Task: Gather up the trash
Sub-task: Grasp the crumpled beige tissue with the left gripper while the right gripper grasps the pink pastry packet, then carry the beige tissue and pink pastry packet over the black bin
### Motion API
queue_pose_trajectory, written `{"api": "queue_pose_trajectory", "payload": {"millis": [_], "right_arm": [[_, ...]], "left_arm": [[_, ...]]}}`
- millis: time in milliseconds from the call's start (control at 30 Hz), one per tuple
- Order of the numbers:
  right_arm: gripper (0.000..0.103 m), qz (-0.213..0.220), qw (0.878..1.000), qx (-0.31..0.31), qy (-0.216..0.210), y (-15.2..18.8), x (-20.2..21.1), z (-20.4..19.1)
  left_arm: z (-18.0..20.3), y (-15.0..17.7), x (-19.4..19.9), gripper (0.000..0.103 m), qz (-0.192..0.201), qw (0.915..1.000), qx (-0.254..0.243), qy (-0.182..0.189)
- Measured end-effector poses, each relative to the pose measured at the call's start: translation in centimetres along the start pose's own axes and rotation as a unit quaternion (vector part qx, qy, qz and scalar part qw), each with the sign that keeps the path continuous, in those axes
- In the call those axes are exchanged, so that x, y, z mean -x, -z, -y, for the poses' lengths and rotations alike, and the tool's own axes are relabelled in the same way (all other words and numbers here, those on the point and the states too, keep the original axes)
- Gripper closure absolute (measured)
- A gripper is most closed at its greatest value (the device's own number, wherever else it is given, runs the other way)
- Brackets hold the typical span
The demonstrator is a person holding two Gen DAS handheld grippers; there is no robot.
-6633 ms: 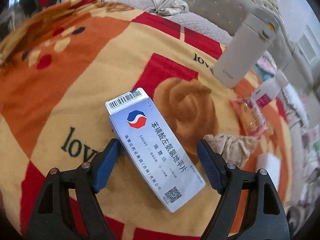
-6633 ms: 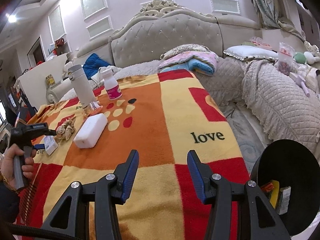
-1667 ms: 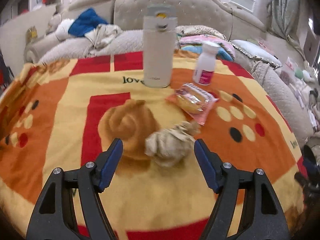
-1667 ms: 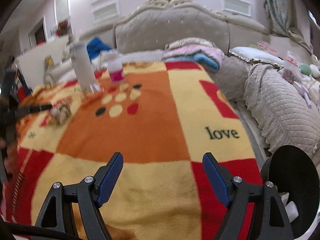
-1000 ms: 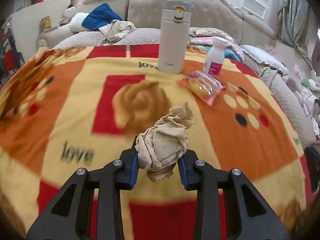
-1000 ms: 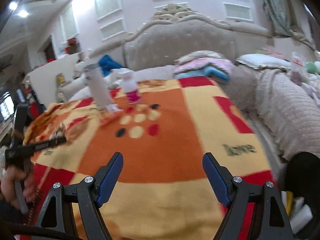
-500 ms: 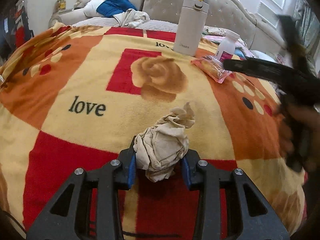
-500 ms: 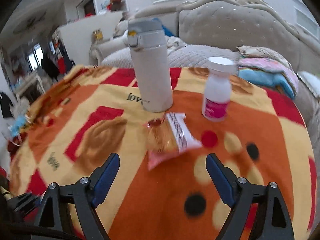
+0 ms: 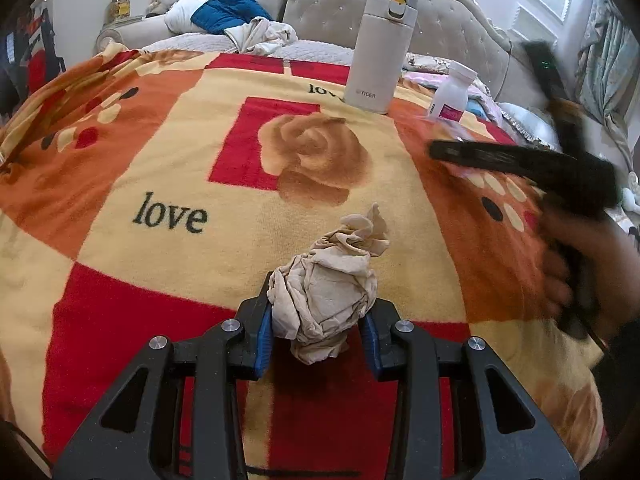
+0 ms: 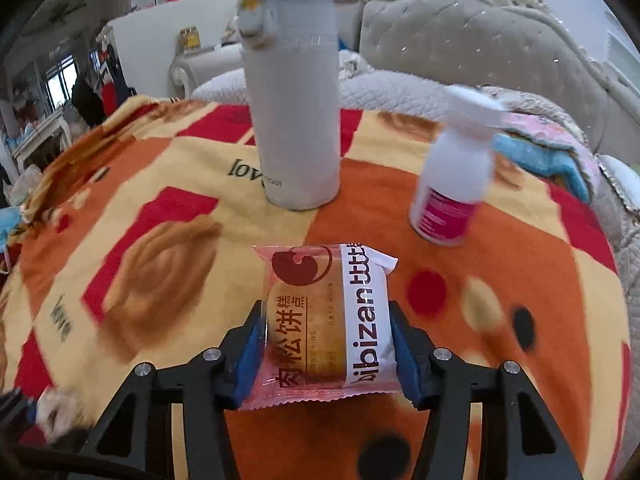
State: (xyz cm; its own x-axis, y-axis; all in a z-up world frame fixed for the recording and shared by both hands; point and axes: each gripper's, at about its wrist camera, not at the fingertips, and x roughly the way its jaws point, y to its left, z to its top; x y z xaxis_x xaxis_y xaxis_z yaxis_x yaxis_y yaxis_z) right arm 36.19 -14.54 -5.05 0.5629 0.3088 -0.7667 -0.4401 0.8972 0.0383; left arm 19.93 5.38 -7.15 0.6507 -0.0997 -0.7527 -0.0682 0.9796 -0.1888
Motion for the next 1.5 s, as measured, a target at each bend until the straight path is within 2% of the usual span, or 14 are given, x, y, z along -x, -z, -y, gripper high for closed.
{"api": "queue_pose_trajectory", "payload": {"millis": [100,233,333,467,500,567,733,833,1033,1367,1500], "right_arm": [[0.048,0.011,1.0,-0.011,-0.016,3.0,4.5,0.1],[0.048,0.035,0.999,-0.015,-0.032,9.2,11.7,0.0],[0.048,0.057,0.997,-0.035,-0.038,13.4,15.4,0.6],[0.048,0.093,0.993,-0.07,-0.006,19.7,19.3,2.4],[0.048,0.085,0.993,-0.085,0.007,20.8,19.8,3.4],[0.048,0.103,0.991,-0.087,0.019,21.4,21.6,4.8],[0.048,0.122,0.983,-0.128,0.045,23.9,25.1,9.0],[0.048,0.145,0.974,-0.163,0.064,25.4,27.4,11.2],[0.048,0.175,0.958,-0.198,0.108,27.9,31.3,13.7],[0.048,0.209,0.917,-0.288,0.178,31.8,35.8,18.8],[0.048,0.205,0.913,-0.292,0.197,32.4,36.6,19.3]], "left_arm": [[0.0,-0.1,-0.1,0.069,-0.002,1.0,-0.001,-0.001],[0.1,-0.1,-0.2,0.069,-0.003,1.0,-0.003,-0.004],[0.2,-0.1,-0.3,0.069,-0.004,1.0,-0.005,-0.006],[1.1,-0.1,-0.2,0.069,-0.003,0.999,-0.024,-0.038],[1.7,-0.1,0.1,0.069,-0.003,0.9984,-0.033,-0.046],[3.6,-0.4,1.4,0.069,0.004,0.9981,-0.037,-0.05],[11.5,-1.4,4.7,0.069,0.028,0.9969,-0.072,-0.015],[16.1,-1.8,6.0,0.069,0.04,0.9953,-0.089,0.0],[24.8,0.0,6.9,0.069,0.044,0.9886,-0.141,0.031],[33.0,3.1,6.9,0.069,0.029,0.9807,-0.177,0.077],[35.8,3.7,6.5,0.069,0.028,0.9769,-0.189,0.095]]}}
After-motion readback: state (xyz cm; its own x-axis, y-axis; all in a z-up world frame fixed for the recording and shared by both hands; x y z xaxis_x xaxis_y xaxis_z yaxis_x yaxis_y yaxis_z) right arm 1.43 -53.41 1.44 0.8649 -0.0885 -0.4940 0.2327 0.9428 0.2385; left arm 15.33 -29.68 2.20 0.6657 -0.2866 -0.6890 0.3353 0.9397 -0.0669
